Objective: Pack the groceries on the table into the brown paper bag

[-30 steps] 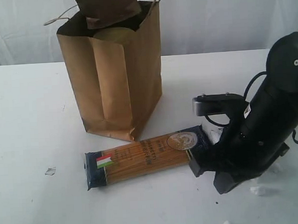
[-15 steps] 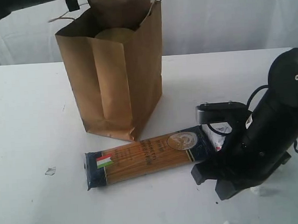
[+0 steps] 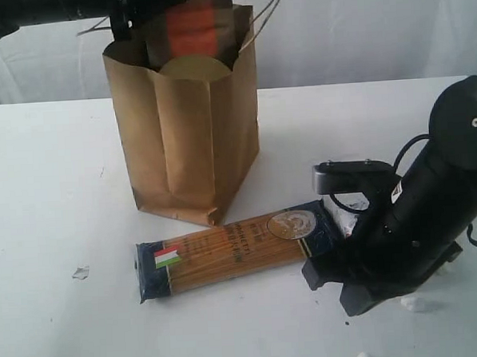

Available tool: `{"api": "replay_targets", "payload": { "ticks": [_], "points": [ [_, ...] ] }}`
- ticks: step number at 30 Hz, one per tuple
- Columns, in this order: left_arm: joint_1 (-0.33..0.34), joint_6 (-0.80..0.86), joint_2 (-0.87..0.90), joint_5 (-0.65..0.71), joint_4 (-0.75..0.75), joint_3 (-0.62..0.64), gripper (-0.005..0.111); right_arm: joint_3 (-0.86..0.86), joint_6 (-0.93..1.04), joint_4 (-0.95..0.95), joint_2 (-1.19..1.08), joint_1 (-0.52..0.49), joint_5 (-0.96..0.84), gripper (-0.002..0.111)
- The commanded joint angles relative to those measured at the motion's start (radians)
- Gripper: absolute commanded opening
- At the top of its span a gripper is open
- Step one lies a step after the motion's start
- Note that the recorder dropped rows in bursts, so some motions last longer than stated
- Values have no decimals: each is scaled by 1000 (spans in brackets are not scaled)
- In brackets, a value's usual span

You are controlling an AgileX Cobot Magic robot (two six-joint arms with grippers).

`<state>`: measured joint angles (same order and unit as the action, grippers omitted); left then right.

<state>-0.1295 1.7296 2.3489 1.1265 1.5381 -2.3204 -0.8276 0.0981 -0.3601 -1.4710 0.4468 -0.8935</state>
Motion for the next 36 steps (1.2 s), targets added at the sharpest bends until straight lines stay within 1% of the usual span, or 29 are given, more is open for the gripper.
{"api": "replay_targets", "payload": {
  "ticks": [1,5,10,14,15,17,19,20,23,25,28,29,30,32,34,36],
  "points": [
    [-3,-31,-18,95,16,-7,61,3,3,-4,4,-9,5,0],
    [-3,-31,-18,95,16,-7,61,3,3,-8,4,-9,3,0],
    [-1,-31,-18,95,102,-7,61,3,3,-8,4,-9,1,0],
    [25,-32,-38,95,102,-7,61,3,3,-8,4,-9,1,0],
    [44,-32,-53,95,98,-7,60,3,3,-8,4,-9,1,0],
    [72,-50,-70,95,101,-7,54,3,3,-8,4,-9,4,0],
    [105,-95,-89,95,99,-7,43,3,3,-8,4,-9,8,0],
    [125,-120,-103,95,97,-7,35,3,9,-8,4,-9,10,0],
    [191,-196,-140,95,95,-7,21,3,35,-8,4,-9,16,0],
    [227,-235,-161,95,95,-7,15,3,41,-8,4,-9,21,0],
    [295,-328,-194,95,70,-7,1,3,40,-8,4,-9,26,0],
    [319,-373,-207,95,43,-7,0,3,40,-8,4,-9,26,0],
    [341,-404,-215,69,17,-7,0,3,40,-8,4,-9,26,0],
    [380,-524,-234,0,-65,-7,0,3,44,-8,4,-9,25,0],
    [408,-623,-245,-28,-144,-7,0,3,77,-8,4,-9,30,0],
    [424,-702,-258,-26,-212,-7,0,3,116,-8,4,-9,42,0]
  ]
}}
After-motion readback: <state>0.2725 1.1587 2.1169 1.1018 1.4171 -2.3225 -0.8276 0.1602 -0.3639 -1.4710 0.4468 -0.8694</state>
